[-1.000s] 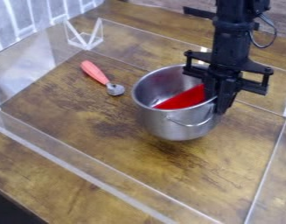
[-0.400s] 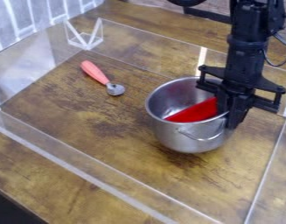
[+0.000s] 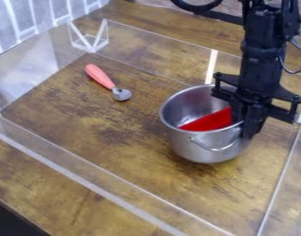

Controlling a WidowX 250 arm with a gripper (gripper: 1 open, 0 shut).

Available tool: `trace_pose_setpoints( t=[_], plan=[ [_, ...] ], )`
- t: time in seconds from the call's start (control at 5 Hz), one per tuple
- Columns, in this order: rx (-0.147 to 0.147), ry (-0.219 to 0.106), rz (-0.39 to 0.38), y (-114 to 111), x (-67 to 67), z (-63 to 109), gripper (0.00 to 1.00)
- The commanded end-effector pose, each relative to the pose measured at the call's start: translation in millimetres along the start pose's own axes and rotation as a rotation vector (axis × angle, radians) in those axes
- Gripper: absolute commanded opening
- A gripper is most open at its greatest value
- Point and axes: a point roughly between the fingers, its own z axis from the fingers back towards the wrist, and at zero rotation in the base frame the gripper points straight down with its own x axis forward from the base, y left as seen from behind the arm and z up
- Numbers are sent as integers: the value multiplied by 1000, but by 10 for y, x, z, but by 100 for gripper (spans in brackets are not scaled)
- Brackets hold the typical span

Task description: Remove the red object from the silver pot and put it on the table

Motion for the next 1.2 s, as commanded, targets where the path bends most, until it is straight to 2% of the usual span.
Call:
trace_pose_setpoints(
  t=[0.0, 1.0],
  plan=[
    [-22, -38, -9, 143, 26, 105, 0],
    [-86, -5, -88, 105, -26, 66, 0]
  ],
)
